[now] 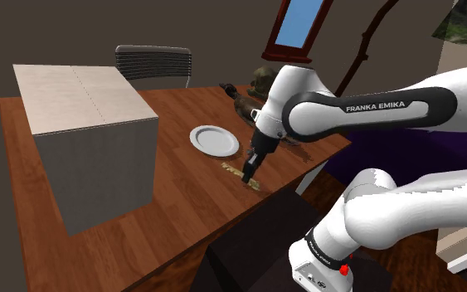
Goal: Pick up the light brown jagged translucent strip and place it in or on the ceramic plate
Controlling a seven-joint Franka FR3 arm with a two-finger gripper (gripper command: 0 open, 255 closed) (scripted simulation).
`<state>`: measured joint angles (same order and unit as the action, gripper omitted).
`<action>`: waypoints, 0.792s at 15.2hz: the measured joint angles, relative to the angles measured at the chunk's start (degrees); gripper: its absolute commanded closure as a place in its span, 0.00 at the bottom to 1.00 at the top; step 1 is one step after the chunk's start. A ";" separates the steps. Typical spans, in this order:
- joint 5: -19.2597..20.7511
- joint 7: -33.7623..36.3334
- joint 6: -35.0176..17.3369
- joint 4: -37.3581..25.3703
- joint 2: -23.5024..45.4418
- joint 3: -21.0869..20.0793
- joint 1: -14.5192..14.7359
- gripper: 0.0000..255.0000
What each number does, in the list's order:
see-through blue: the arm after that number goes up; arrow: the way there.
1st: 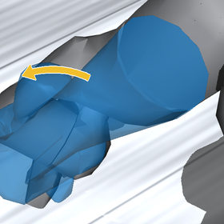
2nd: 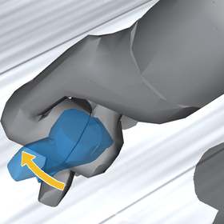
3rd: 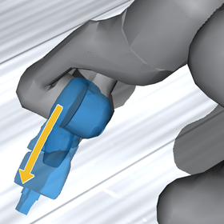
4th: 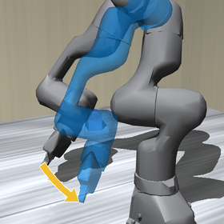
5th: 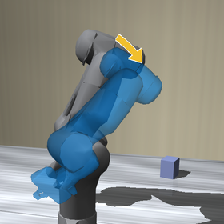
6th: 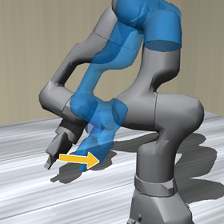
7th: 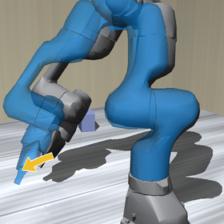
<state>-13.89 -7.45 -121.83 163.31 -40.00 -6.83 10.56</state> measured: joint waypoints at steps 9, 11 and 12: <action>2.65 -2.22 3.02 -7.56 4.89 2.46 -2.48 1.00; 3.62 -3.71 2.39 -11.10 9.28 3.61 -3.55 1.00; 4.09 -4.43 2.13 -12.95 11.45 4.17 -4.05 1.00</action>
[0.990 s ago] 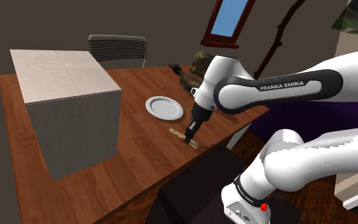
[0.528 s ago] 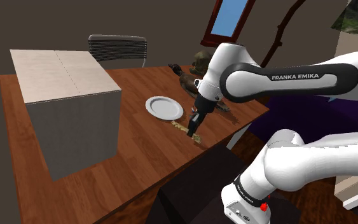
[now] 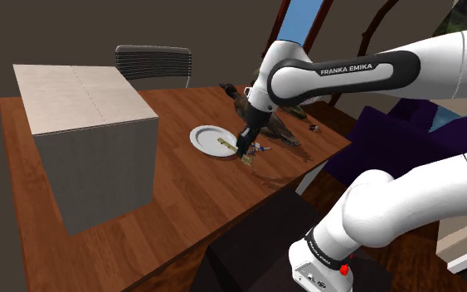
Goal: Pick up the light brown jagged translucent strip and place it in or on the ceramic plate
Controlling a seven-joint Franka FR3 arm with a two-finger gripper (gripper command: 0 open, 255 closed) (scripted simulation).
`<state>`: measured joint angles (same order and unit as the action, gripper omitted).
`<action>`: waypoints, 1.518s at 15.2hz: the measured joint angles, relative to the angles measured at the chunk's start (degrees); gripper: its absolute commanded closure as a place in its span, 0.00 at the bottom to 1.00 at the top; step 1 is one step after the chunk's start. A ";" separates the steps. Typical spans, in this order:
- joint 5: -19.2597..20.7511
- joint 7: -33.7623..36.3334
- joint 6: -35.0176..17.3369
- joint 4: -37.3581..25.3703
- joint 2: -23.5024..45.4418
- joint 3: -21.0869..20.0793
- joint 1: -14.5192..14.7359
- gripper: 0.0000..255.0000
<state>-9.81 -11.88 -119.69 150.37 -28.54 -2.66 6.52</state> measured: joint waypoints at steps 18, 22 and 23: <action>1.61 -7.99 -3.46 -23.41 27.91 5.04 -3.63 1.00; 1.24 -8.51 -6.30 -22.18 29.55 5.03 -3.62 1.00; 1.13 -8.64 -7.08 -21.72 29.88 5.01 -3.60 1.00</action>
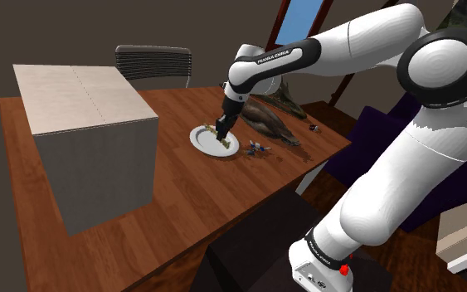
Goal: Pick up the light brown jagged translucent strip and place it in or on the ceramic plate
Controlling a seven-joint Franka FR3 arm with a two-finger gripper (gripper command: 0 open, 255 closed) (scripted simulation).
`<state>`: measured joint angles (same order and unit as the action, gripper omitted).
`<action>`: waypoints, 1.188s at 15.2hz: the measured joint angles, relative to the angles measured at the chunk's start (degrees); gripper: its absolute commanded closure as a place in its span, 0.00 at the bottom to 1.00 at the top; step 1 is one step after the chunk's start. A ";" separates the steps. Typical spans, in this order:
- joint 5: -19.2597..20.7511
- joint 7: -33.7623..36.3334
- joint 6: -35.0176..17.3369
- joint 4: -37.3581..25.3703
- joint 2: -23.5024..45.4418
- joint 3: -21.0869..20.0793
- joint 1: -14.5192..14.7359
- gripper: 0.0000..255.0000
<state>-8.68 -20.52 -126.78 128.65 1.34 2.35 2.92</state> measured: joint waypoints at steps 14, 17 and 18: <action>-0.41 -0.48 -2.65 1.04 1.61 -0.06 0.04 0.00; -0.26 -0.46 -1.77 0.63 1.14 0.03 -0.05 0.00; -0.05 -0.31 -0.53 0.23 0.27 0.11 -0.11 0.00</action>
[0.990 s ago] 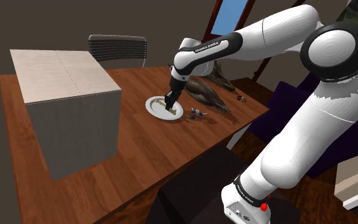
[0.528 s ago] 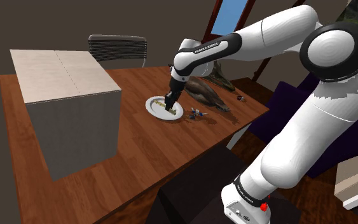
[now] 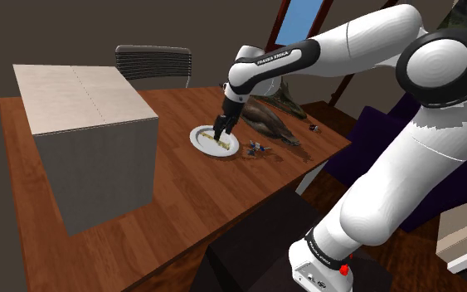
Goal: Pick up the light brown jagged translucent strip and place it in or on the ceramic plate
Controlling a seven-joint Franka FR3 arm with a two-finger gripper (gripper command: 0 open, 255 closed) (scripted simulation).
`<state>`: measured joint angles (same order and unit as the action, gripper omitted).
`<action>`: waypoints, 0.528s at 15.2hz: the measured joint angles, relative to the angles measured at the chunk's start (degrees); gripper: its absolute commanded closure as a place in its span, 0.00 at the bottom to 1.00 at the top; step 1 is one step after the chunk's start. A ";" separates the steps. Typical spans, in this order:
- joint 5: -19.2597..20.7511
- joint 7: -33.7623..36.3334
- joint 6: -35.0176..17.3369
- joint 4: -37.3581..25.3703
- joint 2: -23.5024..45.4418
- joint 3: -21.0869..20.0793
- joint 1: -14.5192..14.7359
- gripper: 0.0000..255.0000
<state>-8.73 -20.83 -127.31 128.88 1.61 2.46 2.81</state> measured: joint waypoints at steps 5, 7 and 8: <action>0.64 0.42 4.79 -2.60 -2.20 0.27 -0.26 0.00; 0.66 0.44 5.00 -2.73 -2.25 0.28 -0.26 0.00; 0.67 0.44 5.03 -2.74 -2.26 0.28 -0.27 0.00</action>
<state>-8.06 -20.39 -122.28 126.14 -0.66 2.73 2.54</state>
